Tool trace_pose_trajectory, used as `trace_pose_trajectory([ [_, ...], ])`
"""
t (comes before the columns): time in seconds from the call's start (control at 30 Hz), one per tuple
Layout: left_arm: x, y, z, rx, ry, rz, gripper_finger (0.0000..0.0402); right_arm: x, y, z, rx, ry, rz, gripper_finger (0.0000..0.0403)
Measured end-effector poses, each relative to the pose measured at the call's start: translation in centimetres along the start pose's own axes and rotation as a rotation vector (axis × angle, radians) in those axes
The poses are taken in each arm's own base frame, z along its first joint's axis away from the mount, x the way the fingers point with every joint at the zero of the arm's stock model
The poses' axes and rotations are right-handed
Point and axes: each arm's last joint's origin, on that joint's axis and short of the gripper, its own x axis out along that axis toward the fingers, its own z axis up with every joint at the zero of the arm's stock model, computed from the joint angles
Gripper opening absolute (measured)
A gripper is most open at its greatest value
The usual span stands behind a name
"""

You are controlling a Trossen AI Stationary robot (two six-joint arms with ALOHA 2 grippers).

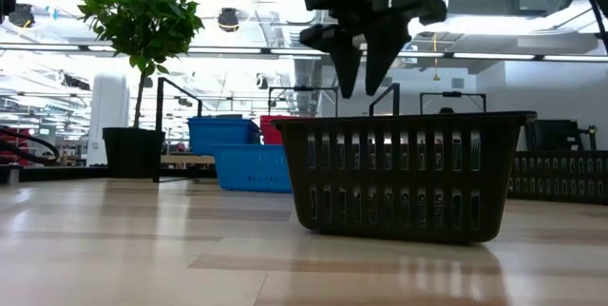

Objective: Stack baskets on shelf by color
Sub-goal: Stack the blue bin on the blue bin on the shelf

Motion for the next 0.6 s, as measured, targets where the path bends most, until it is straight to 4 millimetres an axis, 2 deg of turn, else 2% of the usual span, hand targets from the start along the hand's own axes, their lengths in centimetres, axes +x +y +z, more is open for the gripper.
trace_pose_trajectory([
  [0.2, 0.0, 0.0, 0.0, 0.001, -0.004, 0.006, 0.0167, 0.8, -0.9, 0.1, -0.018, -0.052, -0.049, 0.0224],
  [0.6, 0.0, 0.1, -0.1, 0.008, 0.003, 0.012, 0.0167, 0.7, -2.3, -0.8, -0.003, -0.069, -0.077, 0.0226],
])
